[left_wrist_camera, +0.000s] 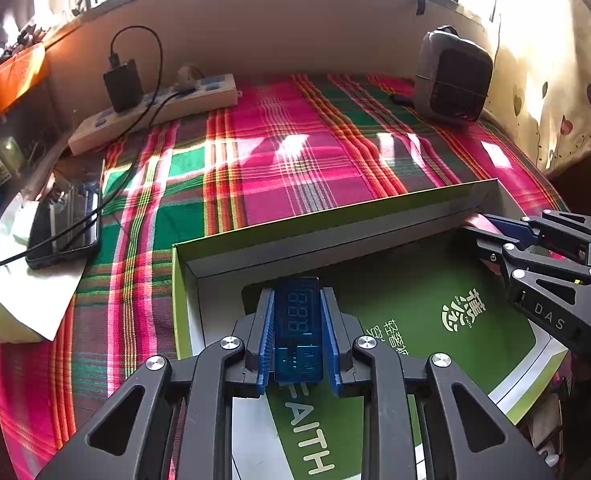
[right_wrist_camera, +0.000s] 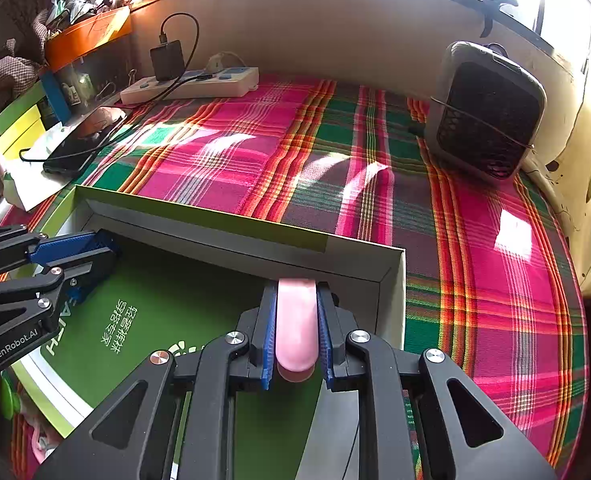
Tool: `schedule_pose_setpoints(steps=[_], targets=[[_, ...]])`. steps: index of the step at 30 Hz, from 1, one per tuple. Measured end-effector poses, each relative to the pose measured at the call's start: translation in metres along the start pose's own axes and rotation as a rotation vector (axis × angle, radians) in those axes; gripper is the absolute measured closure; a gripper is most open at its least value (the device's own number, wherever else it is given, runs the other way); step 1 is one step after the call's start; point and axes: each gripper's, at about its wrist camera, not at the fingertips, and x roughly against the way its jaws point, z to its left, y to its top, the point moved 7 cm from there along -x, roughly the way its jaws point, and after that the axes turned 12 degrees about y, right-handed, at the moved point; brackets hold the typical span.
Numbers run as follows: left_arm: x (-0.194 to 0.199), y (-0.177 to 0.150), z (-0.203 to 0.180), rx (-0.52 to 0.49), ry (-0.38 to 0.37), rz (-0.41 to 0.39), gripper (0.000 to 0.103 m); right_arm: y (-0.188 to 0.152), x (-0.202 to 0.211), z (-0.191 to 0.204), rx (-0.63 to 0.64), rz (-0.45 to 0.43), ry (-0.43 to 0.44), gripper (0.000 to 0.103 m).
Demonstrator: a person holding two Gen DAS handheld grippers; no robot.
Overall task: Organize rigid objects
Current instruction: 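Open both tools to drop the USB tester and pink case into the box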
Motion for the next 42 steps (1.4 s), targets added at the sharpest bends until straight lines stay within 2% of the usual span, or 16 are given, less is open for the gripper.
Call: schedule_pose_setpoints(steps=[3, 8, 14, 19, 33, 42], targets=[[0.0, 0.0, -0.001, 0.0, -0.001, 0.0, 0.081, 0.0, 0.0, -0.001, 0.001, -0.002, 0.001, 0.084], [0.002, 0.001, -0.004, -0.007, -0.013, -0.001, 0.071, 0.0, 0.001, -0.001, -0.005, -0.011, 0.001, 0.082], [0.006, 0.0, -0.001, 0.009, -0.011, 0.001, 0.066, -0.001, 0.006, 0.0, -0.018, -0.031, 0.023, 0.071], [0.014, -0.002, 0.002, 0.02, -0.008, -0.008, 0.064, -0.001, 0.012, 0.005, -0.021, -0.051, 0.037, 0.056], [0.042, -0.01, 0.002, 0.036, -0.015, -0.044, 0.064, -0.01, 0.033, 0.01, -0.036, -0.093, 0.043, 0.055], [0.069, -0.022, 0.007, 0.055, 0.007, -0.08, 0.064, -0.022, 0.058, 0.018, -0.046, -0.135, 0.051, 0.055]])
